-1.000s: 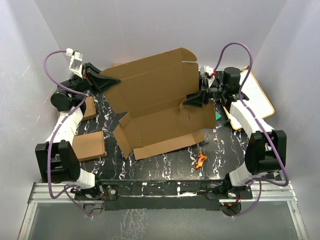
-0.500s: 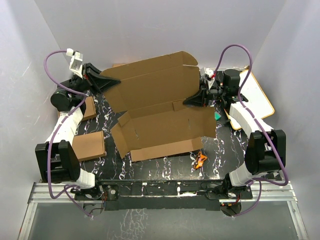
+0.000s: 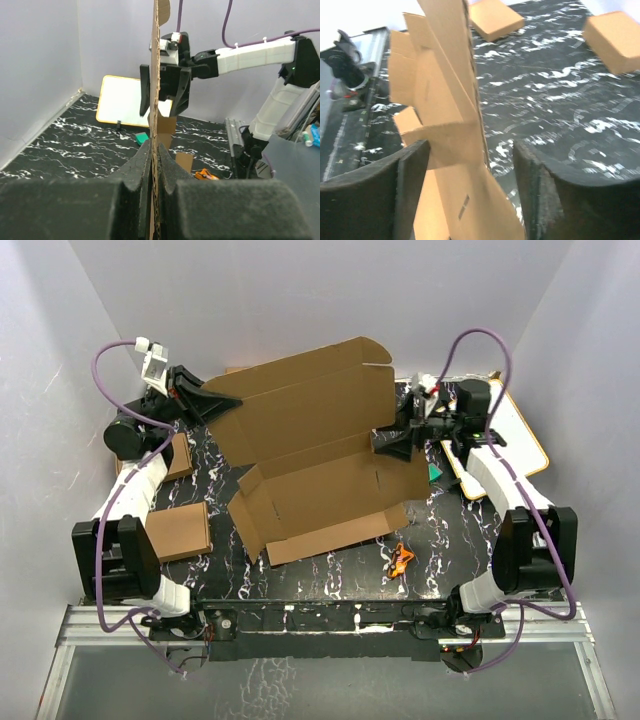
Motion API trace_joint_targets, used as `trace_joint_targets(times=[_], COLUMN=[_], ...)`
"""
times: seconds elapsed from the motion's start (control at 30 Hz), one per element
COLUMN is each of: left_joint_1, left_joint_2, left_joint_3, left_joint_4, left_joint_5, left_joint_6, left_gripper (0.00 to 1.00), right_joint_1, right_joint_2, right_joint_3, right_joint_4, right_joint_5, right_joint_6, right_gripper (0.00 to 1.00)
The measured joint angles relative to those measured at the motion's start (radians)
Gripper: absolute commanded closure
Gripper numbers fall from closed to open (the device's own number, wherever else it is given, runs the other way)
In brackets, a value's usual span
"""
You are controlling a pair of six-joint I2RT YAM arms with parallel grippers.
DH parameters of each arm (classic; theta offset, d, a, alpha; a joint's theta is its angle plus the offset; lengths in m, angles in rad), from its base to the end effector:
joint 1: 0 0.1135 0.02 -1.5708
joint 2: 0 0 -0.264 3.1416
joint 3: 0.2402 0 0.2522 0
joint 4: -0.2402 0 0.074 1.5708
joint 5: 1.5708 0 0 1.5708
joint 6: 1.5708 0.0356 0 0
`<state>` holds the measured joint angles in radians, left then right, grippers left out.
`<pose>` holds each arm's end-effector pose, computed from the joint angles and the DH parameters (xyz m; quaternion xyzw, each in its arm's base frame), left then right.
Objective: Fold the paper box
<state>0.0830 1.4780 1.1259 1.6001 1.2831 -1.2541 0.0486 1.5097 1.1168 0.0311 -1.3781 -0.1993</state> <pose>0.2747 -0.0114 0.4280 0.3837 0.4671 -0.5172 0.6059 0.3266 0.0509 0.3100 -0.4371 0.5855 0.4886 0.4768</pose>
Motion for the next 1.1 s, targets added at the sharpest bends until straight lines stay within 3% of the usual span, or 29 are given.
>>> trace_joint_targets(times=[0.17, 0.33, 0.37, 0.5, 0.6, 0.77, 1.1], left_joint_1=[0.008, 0.01, 0.011, 0.011, 0.011, 0.011, 0.011], left_joint_2=[-0.031, -0.156, -0.18, -0.259, -0.282, -0.285, -0.316], left_joint_3=[-0.032, -0.092, -0.098, -0.133, -0.163, -0.213, -0.247], left_joint_4=[-0.031, -0.263, -0.302, -0.411, -0.457, -0.515, -0.626], left_joint_5=[-0.001, -0.011, -0.015, -0.046, -0.075, -0.124, -0.186], left_joint_6=[0.111, 0.35, 0.389, 0.504, 0.552, 0.599, 0.683], left_gripper=[1.0, 1.0, 1.0, 1.0, 1.0, 1.0, 1.0], right_joint_1=[-0.187, -0.284, -0.279, -0.271, -0.275, -0.278, -0.164], right_joint_2=[-0.077, -0.231, -0.25, -0.361, -0.415, -0.455, -0.28], right_joint_3=[0.032, 0.065, 0.061, -0.081, -0.29, -0.544, -0.512], right_joint_4=[-0.15, -0.419, -0.446, -0.472, -0.399, -0.291, -0.153], right_joint_5=[0.024, 0.126, 0.136, 0.216, 0.283, 0.41, 0.623], right_joint_6=[-0.079, -0.273, -0.285, -0.274, -0.154, 0.006, 0.026], right_gripper=[0.16, 0.16, 0.19, 0.56, 0.69, 0.8, 0.87])
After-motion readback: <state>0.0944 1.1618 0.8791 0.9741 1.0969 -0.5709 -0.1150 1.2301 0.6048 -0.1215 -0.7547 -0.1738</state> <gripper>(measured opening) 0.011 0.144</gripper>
